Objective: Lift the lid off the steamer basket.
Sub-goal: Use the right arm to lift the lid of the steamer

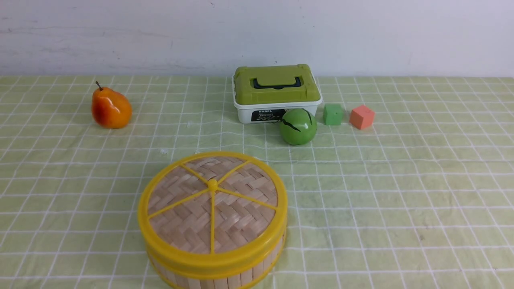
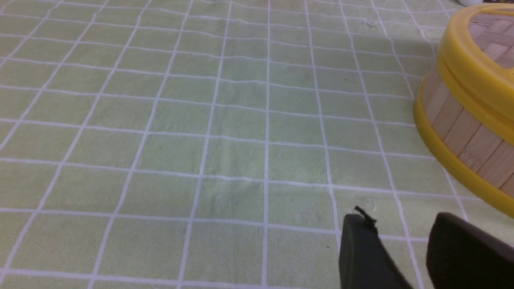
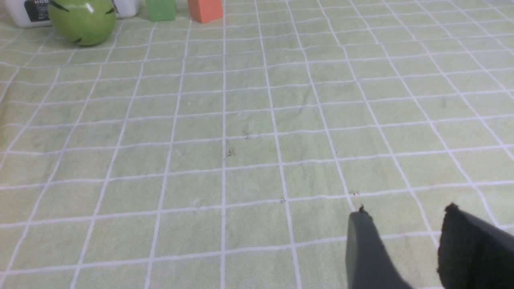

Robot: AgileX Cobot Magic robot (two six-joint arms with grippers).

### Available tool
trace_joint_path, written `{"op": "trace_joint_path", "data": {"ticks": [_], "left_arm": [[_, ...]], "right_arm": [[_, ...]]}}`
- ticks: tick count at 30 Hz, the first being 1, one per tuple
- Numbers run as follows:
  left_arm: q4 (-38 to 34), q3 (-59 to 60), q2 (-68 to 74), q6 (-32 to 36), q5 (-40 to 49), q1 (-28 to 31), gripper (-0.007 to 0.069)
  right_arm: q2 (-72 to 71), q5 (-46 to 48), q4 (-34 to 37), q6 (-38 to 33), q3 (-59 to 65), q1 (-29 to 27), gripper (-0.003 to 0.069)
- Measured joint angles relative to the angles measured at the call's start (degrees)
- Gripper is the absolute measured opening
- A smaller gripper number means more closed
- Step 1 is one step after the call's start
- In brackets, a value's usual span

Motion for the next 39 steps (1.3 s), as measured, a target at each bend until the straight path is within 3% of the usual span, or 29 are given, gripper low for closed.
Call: {"op": "trace_joint_path", "data": {"ticks": [18,21,23,24,26,28,39], "left_arm": [[0.0,0.0,0.0,0.0,0.0,0.0,0.0239],[0.0,0.0,0.0,0.0,0.0,0.0,0.0239],[0.0,0.0,0.0,0.0,0.0,0.0,0.0239],[0.0,0.0,0.0,0.0,0.0,0.0,0.0239],[0.0,0.0,0.0,0.0,0.0,0.0,0.0239],[0.0,0.0,0.0,0.0,0.0,0.0,0.0239],[0.0,0.0,0.0,0.0,0.0,0.0,0.0239]], "right_arm": [[0.0,0.0,0.6,0.5,0.0,0.0,0.0241],[0.0,-0.4,7.2,5.1,0.0,0.0,0.0241],[0.0,-0.8,14.3,10.1,0.1,0.0,0.0241],[0.0,-1.3,22.6,15.7,0.3,0.0,0.0241],[0.0,-1.4,30.5,21.1,0.4,0.0,0.0241],[0.0,-1.6,34.3,23.6,0.4,0.0,0.0241],[0.0,-5.8,28.3,19.8,0.4,0.0,0.0241]]}}
